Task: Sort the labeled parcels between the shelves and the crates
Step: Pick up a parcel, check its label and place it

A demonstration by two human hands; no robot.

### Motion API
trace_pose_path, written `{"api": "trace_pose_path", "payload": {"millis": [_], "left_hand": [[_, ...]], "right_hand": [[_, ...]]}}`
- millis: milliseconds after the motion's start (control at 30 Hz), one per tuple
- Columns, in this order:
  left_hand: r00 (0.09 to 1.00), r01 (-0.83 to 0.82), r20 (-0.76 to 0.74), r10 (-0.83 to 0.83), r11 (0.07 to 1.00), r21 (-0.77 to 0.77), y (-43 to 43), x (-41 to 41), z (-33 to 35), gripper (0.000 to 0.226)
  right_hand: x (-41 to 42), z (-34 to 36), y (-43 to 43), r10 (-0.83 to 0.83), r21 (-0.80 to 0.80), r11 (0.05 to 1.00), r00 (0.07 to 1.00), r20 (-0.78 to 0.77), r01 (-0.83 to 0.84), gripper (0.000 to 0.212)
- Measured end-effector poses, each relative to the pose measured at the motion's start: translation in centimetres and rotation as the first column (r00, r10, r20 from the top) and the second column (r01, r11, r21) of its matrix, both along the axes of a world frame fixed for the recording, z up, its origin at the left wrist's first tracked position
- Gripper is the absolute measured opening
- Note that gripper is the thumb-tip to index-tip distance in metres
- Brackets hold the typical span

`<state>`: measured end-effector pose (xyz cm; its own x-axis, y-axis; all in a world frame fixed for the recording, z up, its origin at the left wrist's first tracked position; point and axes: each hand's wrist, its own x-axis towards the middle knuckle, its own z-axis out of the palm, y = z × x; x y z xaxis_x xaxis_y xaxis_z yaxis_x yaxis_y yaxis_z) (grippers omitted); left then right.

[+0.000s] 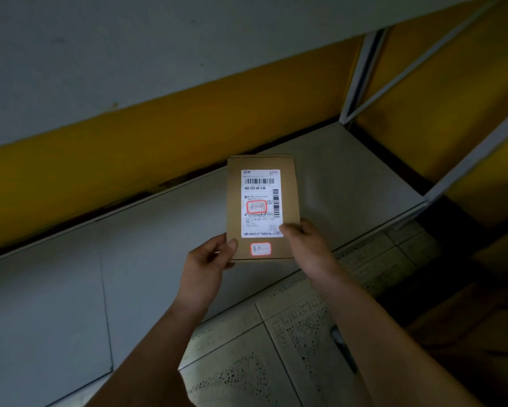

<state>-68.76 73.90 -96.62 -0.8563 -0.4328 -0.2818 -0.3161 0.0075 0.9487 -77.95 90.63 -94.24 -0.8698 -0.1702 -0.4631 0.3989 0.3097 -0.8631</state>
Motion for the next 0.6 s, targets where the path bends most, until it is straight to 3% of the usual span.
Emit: {"api": "trace_pose_path", "payload": {"millis": [200, 300, 367, 500, 600], "left_hand": [[0.999, 0.003, -0.045, 0.002, 0.994, 0.108, -0.2, 0.2, 0.3, 0.025], [1.0, 0.021, 0.016, -0.023, 0.993, 0.113, 0.1, 0.9, 0.0, 0.025], [0.995, 0.019, 0.099, -0.029, 0.995, 0.096, 0.6, 1.8, 0.0, 0.02], [0.942, 0.064, 0.328, -0.07, 0.998, 0.029, 1.4, 4.8, 0.7, 0.014], [0.884, 0.118, 0.453, -0.116, 0.993, 0.026, 2.4, 7.5, 3.0, 0.02]], "right_hand": [[0.0, 0.6, 0.1, -0.134, -0.084, 0.988, 0.991, -0.015, 0.133, 0.022], [1.0, 0.6, 0.2, -0.24, -0.164, 0.954, 0.967, 0.083, 0.25, 0.022], [2.0, 0.3, 0.3, -0.257, -0.116, 0.954, 0.954, 0.157, 0.276, 0.025], [4.6, -0.6, 1.8, -0.023, 0.169, 0.985, 0.966, 0.257, -0.021, 0.041], [6.9, 0.9, 3.3, 0.087, 0.217, 0.962, 0.941, 0.328, -0.165, 0.043]]}}
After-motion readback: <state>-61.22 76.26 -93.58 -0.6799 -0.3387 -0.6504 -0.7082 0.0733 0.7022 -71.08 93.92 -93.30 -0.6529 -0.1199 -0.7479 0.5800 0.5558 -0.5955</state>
